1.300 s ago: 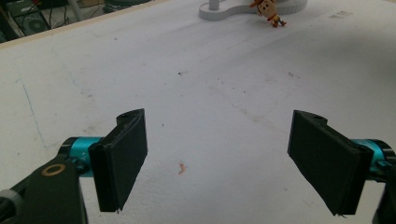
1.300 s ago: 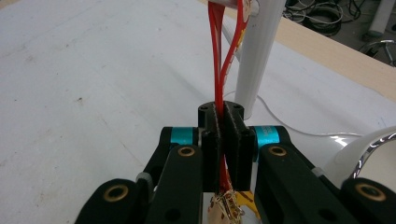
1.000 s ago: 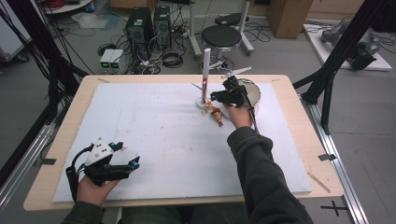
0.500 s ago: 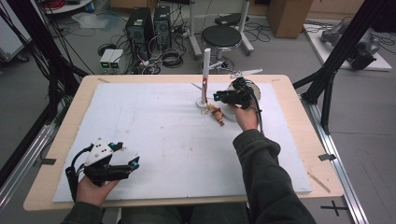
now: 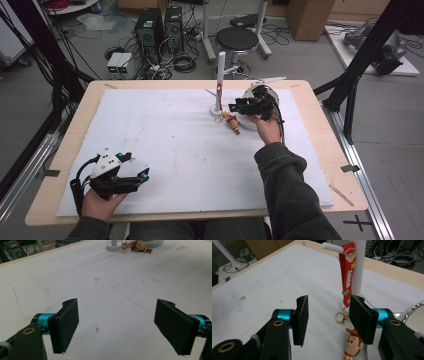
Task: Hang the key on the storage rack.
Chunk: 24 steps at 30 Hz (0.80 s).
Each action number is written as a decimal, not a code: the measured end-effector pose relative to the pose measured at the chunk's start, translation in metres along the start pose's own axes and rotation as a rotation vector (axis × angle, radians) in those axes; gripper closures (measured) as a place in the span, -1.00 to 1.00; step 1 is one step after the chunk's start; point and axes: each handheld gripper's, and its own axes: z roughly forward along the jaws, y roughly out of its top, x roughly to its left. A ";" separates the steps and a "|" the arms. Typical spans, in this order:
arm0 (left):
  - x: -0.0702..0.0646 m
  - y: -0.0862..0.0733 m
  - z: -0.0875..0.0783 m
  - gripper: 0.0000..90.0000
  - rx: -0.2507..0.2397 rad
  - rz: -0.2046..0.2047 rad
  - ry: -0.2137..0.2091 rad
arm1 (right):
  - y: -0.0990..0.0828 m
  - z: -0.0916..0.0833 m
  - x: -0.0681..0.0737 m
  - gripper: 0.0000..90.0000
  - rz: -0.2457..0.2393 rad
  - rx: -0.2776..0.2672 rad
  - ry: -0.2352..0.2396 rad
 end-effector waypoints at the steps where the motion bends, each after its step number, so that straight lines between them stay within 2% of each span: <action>1: 0.000 0.000 0.000 -0.55 0.001 0.000 -0.001 | 0.000 0.000 0.001 0.01 0.002 -0.002 -0.003; 12: 0.000 0.000 0.000 -0.55 0.001 0.002 -0.001 | -0.006 -0.002 0.007 -0.32 -0.020 0.012 -0.006; 18: 0.000 0.000 0.000 -0.55 0.001 0.003 -0.001 | -0.009 -0.002 0.009 -0.52 -0.004 0.009 -0.006; 24: 0.000 0.000 0.000 -0.55 0.004 0.007 -0.002 | -0.009 -0.002 0.014 -0.62 -0.013 0.009 -0.004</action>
